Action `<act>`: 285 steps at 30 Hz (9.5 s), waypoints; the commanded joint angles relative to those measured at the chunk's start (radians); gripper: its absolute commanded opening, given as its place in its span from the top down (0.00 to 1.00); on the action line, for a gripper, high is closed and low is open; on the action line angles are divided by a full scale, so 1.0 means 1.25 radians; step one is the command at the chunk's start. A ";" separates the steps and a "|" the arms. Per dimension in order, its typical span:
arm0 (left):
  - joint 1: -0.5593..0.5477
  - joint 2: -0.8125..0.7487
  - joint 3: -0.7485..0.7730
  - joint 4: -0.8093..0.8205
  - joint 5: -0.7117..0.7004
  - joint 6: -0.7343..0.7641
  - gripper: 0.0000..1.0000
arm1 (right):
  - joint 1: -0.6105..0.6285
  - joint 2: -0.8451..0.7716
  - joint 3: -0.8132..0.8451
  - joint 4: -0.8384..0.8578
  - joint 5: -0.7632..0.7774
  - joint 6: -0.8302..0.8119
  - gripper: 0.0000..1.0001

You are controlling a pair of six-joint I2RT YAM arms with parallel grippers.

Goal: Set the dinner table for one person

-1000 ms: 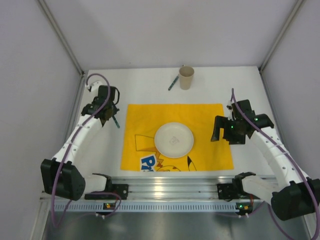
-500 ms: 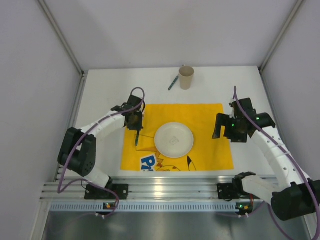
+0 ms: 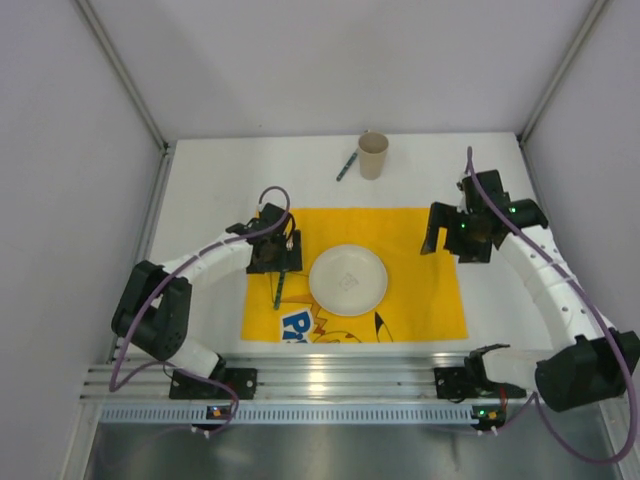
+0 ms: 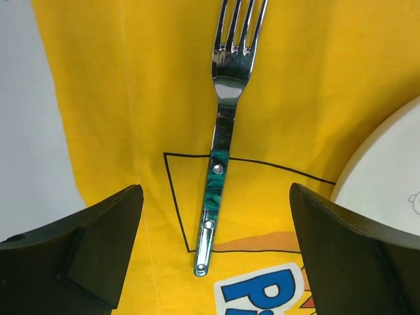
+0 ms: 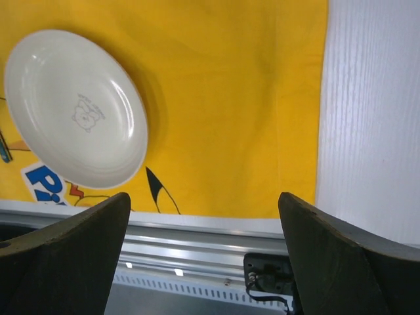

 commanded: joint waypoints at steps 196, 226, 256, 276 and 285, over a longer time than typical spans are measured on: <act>0.043 0.059 0.452 0.256 0.326 0.001 1.00 | 0.158 0.649 0.546 0.587 -0.245 0.338 0.53; 0.145 -0.048 0.297 0.088 0.012 0.026 0.01 | 0.115 0.132 0.224 -0.076 -0.157 -0.025 1.00; 0.145 -0.097 0.202 0.086 0.049 0.026 0.05 | 0.133 0.227 -0.136 0.177 0.145 -0.026 1.00; 0.144 0.000 0.241 0.125 0.074 0.001 0.08 | 0.135 0.131 -0.050 0.021 0.270 -0.010 0.47; 0.135 0.010 0.255 0.118 0.066 0.005 0.08 | 0.133 0.006 0.201 -0.111 0.349 -0.022 0.00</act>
